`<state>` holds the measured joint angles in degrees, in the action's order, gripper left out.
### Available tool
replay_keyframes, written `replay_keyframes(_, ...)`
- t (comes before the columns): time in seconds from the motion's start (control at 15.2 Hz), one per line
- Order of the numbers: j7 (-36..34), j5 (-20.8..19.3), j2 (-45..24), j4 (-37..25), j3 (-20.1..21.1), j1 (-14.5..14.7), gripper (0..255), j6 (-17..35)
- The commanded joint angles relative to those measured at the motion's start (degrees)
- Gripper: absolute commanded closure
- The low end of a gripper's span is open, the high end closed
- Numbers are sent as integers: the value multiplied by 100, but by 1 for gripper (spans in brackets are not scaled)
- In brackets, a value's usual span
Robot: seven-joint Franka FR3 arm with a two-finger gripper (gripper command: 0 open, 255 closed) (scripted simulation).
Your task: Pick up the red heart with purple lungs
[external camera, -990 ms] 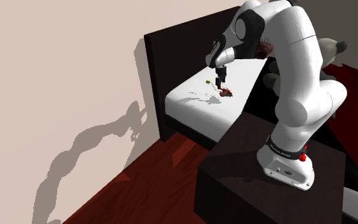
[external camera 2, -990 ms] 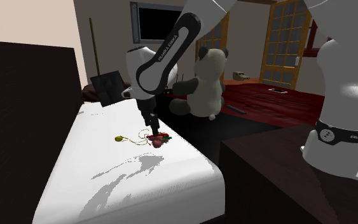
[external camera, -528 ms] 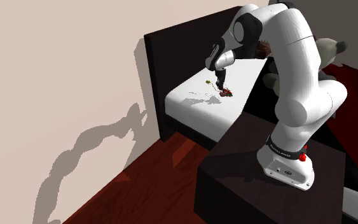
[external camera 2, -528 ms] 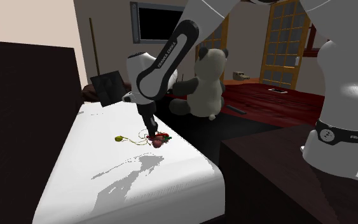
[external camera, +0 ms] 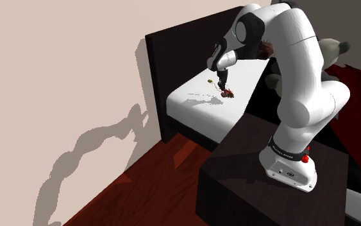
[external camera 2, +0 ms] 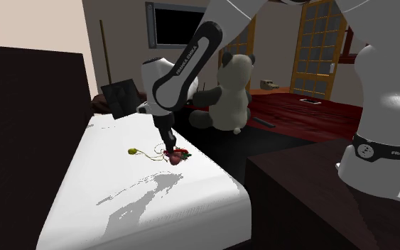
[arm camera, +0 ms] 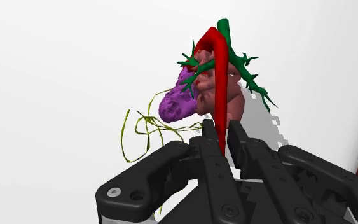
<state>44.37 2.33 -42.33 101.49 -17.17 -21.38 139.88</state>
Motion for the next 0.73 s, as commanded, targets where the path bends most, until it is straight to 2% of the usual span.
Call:
replay_keyframes(0.0,4,-16,90,25,-19,13,255,-64)
replay_keyframes(0.66,10,-137,667,109,-141,114,255,-548)
